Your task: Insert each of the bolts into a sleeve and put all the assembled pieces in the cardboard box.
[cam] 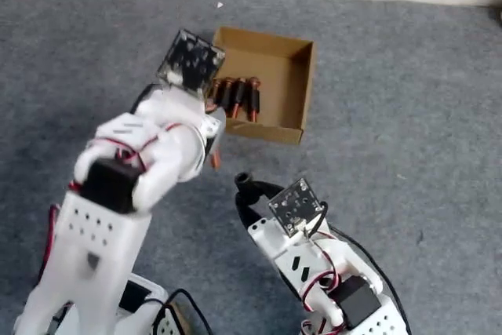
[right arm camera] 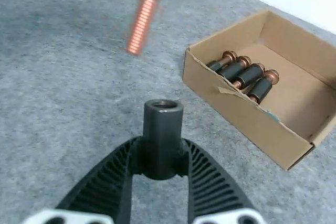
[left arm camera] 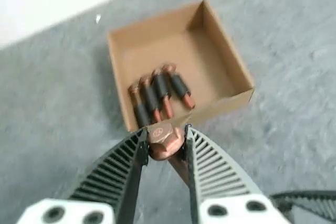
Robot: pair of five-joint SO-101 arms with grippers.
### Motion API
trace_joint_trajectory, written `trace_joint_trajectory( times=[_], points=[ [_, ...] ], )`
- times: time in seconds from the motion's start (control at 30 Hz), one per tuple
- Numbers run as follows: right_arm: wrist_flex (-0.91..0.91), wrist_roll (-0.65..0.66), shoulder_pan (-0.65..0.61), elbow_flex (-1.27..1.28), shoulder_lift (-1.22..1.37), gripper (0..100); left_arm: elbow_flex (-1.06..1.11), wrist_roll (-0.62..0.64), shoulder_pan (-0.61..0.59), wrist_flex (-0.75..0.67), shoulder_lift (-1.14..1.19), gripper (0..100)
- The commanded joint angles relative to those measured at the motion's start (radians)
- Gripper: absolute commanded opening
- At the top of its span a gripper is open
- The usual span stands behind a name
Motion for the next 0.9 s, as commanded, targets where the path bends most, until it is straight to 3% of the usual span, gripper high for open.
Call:
trace_joint_trajectory(
  times=[0.0,0.3,0.87],
  points=[
    [-0.004,0.003,-0.012,-0.008,-0.019,0.5,0.13,-0.002,0.084,-0.173,-0.159,0],
    [-0.004,0.002,-0.008,-0.015,-0.019,0.5,0.326,-0.002,0.216,-0.336,-0.329,1],
    [-0.004,-0.094,0.094,-0.019,-0.021,0.5,0.386,0.074,0.18,-0.35,-0.34,1]
  ],
)
